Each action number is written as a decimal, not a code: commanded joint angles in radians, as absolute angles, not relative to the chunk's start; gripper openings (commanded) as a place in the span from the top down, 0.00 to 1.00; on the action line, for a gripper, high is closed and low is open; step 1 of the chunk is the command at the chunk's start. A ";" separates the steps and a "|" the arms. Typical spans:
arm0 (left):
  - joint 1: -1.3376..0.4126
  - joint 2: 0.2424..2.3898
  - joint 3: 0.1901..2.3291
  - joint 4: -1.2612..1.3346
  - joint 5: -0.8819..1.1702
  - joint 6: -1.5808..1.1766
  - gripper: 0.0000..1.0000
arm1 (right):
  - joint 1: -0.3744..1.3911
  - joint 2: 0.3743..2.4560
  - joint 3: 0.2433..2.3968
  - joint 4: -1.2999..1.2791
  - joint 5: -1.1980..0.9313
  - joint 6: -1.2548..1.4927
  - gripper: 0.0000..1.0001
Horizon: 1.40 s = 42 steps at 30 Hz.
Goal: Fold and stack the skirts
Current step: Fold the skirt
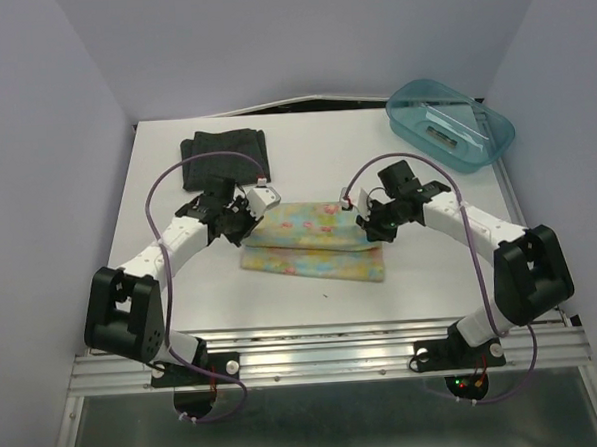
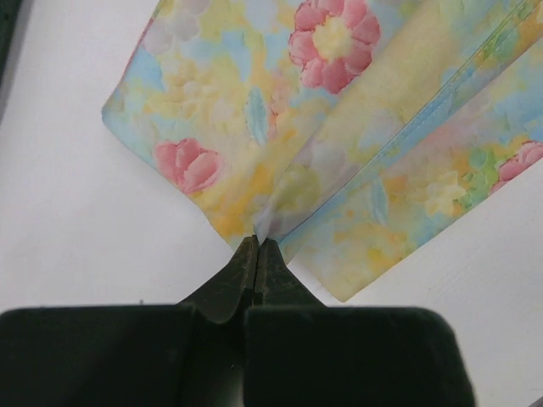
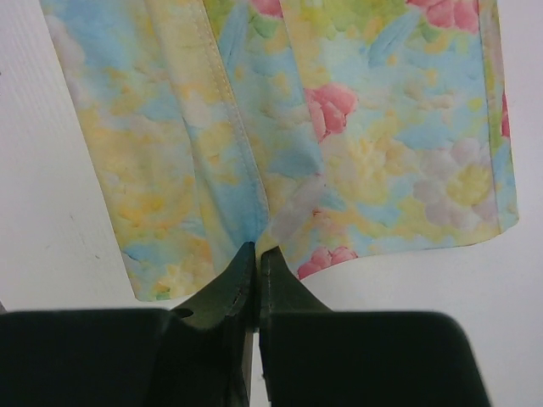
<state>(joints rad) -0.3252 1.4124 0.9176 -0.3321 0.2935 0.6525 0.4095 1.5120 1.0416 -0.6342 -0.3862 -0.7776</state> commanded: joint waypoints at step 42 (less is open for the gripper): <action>-0.407 1.176 0.841 -0.454 0.364 0.591 0.57 | 0.506 1.399 1.152 -0.801 -0.439 -0.525 0.43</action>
<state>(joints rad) -0.4042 1.1328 0.8085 -0.4633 0.3695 0.6613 0.5053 1.3216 1.1141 -0.8227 -0.4080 -0.6369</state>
